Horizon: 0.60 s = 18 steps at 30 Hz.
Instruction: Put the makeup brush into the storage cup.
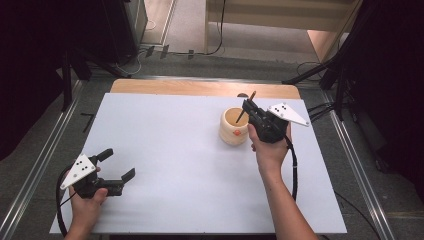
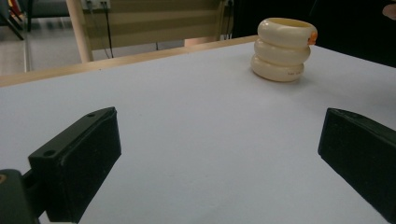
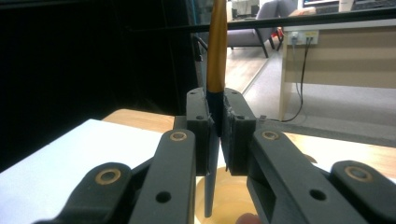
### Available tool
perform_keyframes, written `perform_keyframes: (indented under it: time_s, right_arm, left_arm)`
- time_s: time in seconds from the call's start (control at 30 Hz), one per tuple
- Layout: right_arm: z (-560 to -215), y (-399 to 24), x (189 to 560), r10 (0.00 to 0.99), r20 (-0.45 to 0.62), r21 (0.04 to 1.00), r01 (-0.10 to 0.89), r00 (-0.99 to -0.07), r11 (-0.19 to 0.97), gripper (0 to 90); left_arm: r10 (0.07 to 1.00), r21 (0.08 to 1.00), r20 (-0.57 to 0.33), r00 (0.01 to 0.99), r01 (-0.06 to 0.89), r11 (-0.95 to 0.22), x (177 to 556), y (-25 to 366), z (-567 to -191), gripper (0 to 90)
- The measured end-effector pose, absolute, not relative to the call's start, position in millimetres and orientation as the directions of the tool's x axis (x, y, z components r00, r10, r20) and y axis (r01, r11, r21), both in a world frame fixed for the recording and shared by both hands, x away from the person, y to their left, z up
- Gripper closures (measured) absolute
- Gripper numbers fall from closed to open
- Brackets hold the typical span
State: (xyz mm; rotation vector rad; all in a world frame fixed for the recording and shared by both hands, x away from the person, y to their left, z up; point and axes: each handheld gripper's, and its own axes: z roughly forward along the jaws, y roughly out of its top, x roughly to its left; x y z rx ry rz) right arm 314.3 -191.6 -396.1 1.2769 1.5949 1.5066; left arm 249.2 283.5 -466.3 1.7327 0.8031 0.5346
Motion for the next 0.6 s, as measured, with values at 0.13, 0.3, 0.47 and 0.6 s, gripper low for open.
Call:
perform_keyframes:
  time_s: [0.13, 0.3, 0.47, 0.6]
  right_arm:
    - [-400, -192, 319, 0.92, 0.18, 0.964, 0.249, -0.347, -0.095, 83.9]
    - [-406, -191, 325, 0.925, 0.174, 0.96, 0.268, -0.337, -0.083, 83.9]
    - [-412, -189, 328, 0.928, 0.176, 0.955, 0.284, -0.328, -0.081, 83.9]
    - [-416, -187, 330, 0.932, 0.167, 0.952, 0.299, -0.323, -0.067, 83.9]
  left_arm:
    - [0.745, 0.954, -0.041, 0.666, 0.248, -0.169, 249, 284, -466, 0.0]
    - [0.752, 0.958, -0.034, 0.658, 0.236, -0.164, 248, 285, -465, 0.3]
    - [0.763, 0.959, -0.032, 0.646, 0.234, -0.158, 247, 286, -464, 0.3]
    - [0.759, 0.958, -0.033, 0.65, 0.237, -0.161, 248, 286, -465, 0.3]
